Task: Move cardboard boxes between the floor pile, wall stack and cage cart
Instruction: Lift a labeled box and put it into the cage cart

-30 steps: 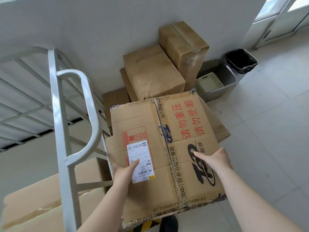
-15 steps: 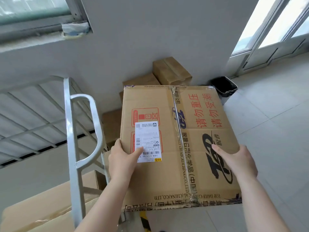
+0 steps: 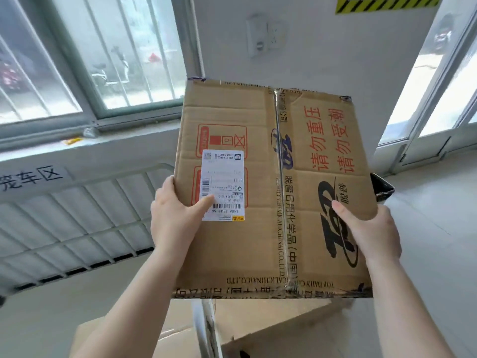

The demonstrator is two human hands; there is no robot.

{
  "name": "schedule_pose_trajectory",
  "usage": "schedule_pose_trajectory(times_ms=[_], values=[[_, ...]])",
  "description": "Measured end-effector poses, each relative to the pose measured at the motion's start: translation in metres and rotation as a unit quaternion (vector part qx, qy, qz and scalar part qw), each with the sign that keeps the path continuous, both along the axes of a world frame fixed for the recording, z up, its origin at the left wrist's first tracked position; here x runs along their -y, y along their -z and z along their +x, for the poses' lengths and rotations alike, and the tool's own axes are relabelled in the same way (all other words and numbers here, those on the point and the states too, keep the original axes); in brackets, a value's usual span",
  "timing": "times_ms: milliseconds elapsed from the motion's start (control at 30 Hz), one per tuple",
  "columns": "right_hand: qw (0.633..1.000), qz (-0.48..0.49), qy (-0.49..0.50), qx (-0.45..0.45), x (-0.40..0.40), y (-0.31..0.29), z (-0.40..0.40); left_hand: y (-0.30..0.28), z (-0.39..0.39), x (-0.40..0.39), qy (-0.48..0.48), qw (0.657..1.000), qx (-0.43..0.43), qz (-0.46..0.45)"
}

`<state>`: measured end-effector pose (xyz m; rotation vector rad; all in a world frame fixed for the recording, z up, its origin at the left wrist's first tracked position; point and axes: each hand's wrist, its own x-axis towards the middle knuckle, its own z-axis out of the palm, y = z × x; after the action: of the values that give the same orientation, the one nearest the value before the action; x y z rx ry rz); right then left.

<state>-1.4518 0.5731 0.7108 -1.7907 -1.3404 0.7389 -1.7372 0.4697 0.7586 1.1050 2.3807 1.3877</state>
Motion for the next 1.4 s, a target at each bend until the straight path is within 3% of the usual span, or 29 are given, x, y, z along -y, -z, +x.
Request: schedule_pose_trajectory(times_ms=[300, 633, 1100, 1400], values=[[0.989, 0.051, -0.132, -0.037, 0.109, -0.032, -0.202, -0.036, -0.163, 0.174, -0.141, 0.989, -0.022, 0.041], [0.969, 0.026, -0.246, -0.026, 0.209, -0.008, -0.402, -0.012, -0.322, 0.323, -0.252, 0.967, -0.002, 0.042], [0.933, -0.091, -0.347, 0.029, 0.235, 0.093, -0.618, 0.09, -0.509, 0.377, -0.372, 0.926, 0.048, -0.045], [0.91, -0.236, -0.331, 0.079, 0.302, 0.2, -0.739, 0.205, -0.659, 0.423, -0.332, 0.922, 0.107, -0.169]])
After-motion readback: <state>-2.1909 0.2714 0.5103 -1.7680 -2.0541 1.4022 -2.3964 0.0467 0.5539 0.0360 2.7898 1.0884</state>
